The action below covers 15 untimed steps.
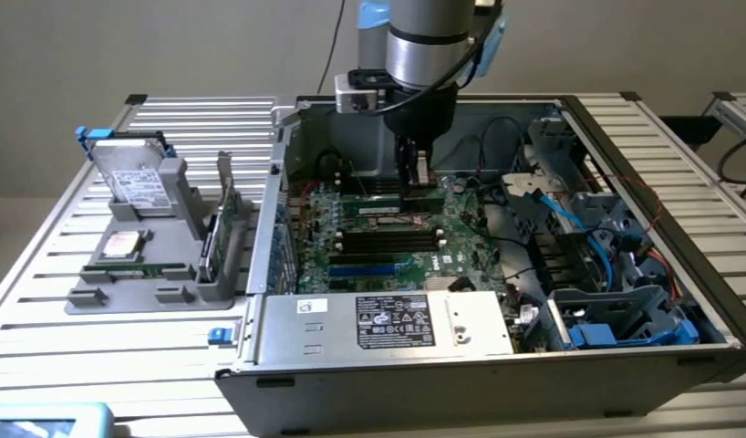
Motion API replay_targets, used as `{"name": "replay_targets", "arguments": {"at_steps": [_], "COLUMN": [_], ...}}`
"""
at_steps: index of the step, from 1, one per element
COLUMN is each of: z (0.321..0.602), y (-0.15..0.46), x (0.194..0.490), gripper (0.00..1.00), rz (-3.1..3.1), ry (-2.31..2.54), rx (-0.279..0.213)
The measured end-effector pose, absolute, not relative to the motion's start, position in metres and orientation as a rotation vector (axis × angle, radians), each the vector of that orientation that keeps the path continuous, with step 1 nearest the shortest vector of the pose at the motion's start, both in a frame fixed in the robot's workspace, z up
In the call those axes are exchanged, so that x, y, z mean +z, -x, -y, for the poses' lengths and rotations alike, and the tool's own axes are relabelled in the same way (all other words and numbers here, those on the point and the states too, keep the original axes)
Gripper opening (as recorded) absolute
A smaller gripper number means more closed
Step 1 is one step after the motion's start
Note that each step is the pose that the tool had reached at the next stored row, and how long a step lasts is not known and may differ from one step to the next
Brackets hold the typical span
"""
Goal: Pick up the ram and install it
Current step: 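Insert the ram into the slot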
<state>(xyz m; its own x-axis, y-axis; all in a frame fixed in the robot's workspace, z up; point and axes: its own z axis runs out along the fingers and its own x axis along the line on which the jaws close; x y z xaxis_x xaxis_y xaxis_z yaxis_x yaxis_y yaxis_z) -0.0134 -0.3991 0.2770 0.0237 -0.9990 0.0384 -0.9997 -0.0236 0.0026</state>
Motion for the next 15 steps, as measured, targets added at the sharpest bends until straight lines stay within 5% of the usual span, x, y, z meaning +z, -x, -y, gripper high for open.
{"name": "replay_targets", "arguments": {"at_steps": [15], "z": [0.3991], "y": [0.0125], "x": [0.2684], "gripper": [0.13], "rz": [2.142], "ry": [-2.243], "rx": [0.025]}}
